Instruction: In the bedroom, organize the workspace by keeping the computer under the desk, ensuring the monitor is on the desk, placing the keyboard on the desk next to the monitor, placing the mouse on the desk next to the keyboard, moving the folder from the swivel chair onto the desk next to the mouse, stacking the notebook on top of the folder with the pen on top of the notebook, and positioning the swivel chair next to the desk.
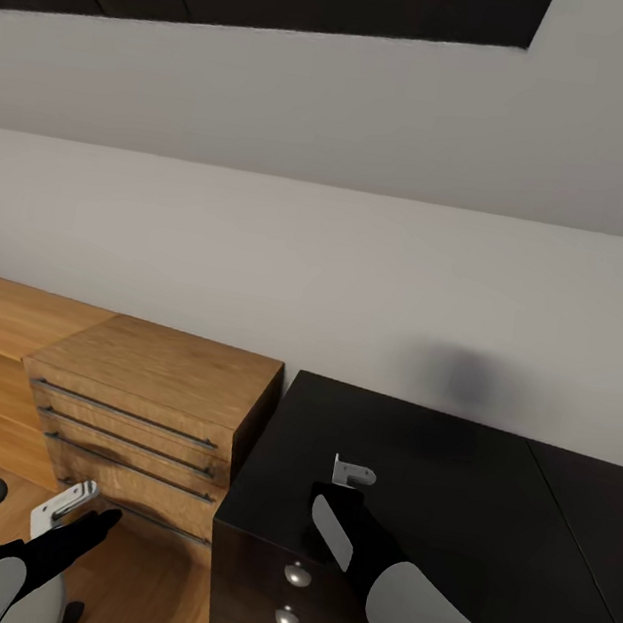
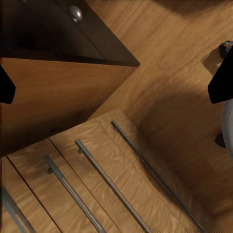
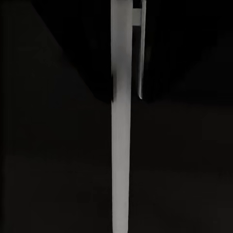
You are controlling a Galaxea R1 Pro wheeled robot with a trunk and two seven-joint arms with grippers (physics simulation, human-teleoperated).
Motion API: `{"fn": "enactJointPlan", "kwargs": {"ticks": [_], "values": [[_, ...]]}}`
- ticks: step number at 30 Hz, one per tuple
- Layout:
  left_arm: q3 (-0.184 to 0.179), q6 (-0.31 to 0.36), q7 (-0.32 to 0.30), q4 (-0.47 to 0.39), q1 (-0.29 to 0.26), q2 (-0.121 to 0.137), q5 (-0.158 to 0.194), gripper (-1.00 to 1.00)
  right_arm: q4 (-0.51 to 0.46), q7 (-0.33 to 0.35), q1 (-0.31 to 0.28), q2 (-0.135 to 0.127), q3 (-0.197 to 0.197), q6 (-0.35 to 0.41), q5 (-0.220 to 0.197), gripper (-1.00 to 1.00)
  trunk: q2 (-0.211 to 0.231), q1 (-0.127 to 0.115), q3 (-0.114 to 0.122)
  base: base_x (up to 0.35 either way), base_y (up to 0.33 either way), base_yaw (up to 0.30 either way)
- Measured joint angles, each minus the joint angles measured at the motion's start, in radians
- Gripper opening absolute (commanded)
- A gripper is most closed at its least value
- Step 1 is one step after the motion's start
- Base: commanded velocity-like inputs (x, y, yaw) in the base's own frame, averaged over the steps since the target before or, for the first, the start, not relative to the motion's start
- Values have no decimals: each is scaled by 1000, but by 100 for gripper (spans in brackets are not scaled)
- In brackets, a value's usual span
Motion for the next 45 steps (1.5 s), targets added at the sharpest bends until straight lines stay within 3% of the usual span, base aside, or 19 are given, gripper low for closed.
{"fn": "enactJointPlan", "kwargs": {"ticks": [6, 11, 22, 28, 29, 35, 37, 42, 44, 45], "values": [[-3, 1, 0, 0, 0, 0, 0, 100, -5, -2, 0, 0, 0, -4, 1, -100, 42, -23, 19, 0, 0, 0], [-36, 0, 0, 0, 0, 0, 0, 100, -58, -5, 0, 0, 4, -5, 2, -100, 77, -42, 35, 0, 0, 0], [-52, 0, 0, 0, 0, 0, 1, 100, -128, -11, 1, -1, 2, -5, 6, -100, 154, -84, 69, -80, 0, 0], [-58, 0, 0, 0, 0, 0, 1, 100, -195, -27, 5, -37, 4, -2, 3, -100, 196, -107, 88, -314, 0, 0], [-60, -1, -1, 0, 0, 0, 1, 100, -266, -59, 33, -57, 4, 1, 2, -100, 203, -111, 91, -339, 0, 0], [-64, -2, -2, 1, 0, 0, 2, 100, -395, -239, 63, -65, 5, 2, -3, -100, 245, -134, 110, -341, 0, 0], [-91, -2, 0, 2, 0, 0, 4, 100, -423, -289, 71, -66, 6, 4, -4, -100, 259, -141, 116, -342, 0, 0], [-108, -2, 3, 12, 0, 0, 3, 100, -433, -306, 75, -66, 6, 5, -4, -100, 294, -160, 132, -289, 0, 0], [-176, -1, 6, 33, 0, 0, 3, 100, -437, -311, 77, -68, 5, 6, -4, -100, 308, -169, 138, -14, 0, -214], [-188, -1, 5, 53, 0, 0, -9, 100, -437, -311, 78, -68, 5, 6, -4, -100, 315, -173, 141, -4, 0, -268]]}}
